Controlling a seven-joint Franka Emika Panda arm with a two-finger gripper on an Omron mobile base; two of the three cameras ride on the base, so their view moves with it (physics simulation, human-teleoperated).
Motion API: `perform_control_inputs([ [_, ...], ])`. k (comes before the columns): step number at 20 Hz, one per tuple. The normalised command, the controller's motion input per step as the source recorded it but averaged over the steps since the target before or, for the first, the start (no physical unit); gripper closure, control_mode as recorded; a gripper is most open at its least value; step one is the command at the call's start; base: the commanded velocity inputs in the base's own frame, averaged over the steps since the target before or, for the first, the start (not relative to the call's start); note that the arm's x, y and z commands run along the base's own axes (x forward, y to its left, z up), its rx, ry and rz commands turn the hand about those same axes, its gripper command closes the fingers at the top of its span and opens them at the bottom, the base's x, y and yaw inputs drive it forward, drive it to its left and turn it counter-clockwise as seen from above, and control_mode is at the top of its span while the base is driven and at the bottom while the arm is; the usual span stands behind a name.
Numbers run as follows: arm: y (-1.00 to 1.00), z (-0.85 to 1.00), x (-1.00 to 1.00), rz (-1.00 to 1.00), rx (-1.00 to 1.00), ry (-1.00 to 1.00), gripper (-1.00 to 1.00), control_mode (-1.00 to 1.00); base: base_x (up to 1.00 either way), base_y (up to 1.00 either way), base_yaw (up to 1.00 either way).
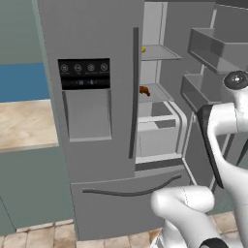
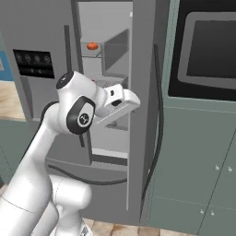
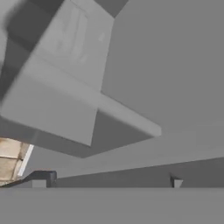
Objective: Gather the lemon wedge and squash from the fridge and place them on a tray on the dining counter. Then gather the chicken drumstick and steak from the fridge and place them on the other tray.
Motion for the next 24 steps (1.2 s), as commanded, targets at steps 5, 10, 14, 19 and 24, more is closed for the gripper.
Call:
perform_control_inputs([
  [5,-0.18,0.0,-0.56,0.01,-0.01,-0.06,-1.0,-1.0,0.0,0.0,0.0],
  [10,0.88,-0.08,-0.5,0.08,0.0,-0.07,-1.0,-1.0,0.0,0.0,0.0],
  [14,1.0,-0.1,-0.01,0.04,0.0,-0.09,-1.0,-1.0,0.0,0.0,0.0],
  [19,1.0,-0.22,0.0,0.02,0.0,-0.14,-1.0,-1.0,0.0,0.0,0.0],
  [24,0.86,-0.15,-0.02,0.02,0.02,-0.28,-1.0,-1.0,0.0,0.0,0.0],
])
